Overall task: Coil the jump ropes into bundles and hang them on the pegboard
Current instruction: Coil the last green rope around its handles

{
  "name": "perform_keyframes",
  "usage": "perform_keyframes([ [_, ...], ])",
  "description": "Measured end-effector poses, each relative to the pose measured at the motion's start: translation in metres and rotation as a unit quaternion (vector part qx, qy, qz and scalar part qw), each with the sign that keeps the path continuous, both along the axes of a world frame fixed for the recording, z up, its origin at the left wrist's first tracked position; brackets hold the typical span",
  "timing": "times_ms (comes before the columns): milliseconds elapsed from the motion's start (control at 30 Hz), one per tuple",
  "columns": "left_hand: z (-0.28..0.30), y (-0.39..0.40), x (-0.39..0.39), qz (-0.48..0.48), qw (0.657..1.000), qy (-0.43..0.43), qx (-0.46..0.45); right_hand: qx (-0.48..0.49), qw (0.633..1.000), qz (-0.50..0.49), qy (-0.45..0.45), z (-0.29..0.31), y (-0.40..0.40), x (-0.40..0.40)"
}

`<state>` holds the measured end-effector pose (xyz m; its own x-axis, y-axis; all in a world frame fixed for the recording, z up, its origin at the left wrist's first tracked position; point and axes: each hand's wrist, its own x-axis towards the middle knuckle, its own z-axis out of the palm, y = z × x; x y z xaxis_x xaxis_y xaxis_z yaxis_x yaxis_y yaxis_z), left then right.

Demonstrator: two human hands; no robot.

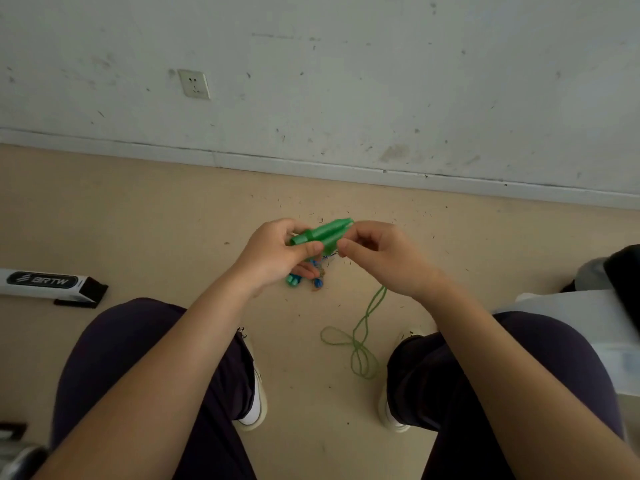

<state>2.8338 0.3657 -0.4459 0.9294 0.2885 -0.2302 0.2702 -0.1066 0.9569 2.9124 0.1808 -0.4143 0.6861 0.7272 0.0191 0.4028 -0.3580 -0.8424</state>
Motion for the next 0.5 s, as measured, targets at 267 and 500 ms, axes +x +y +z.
perform_keyframes([
  [267, 0.007, -0.006, -0.002, -0.181, 0.983, 0.028, 0.010, 0.007, 0.993, -0.007, -0.121, -0.003, 0.000, 0.010],
  [500, 0.008, -0.010, -0.008, -0.201, 0.979, -0.015, -0.014, 0.020, 0.999, -0.025, 0.022, -0.005, -0.003, 0.015],
])
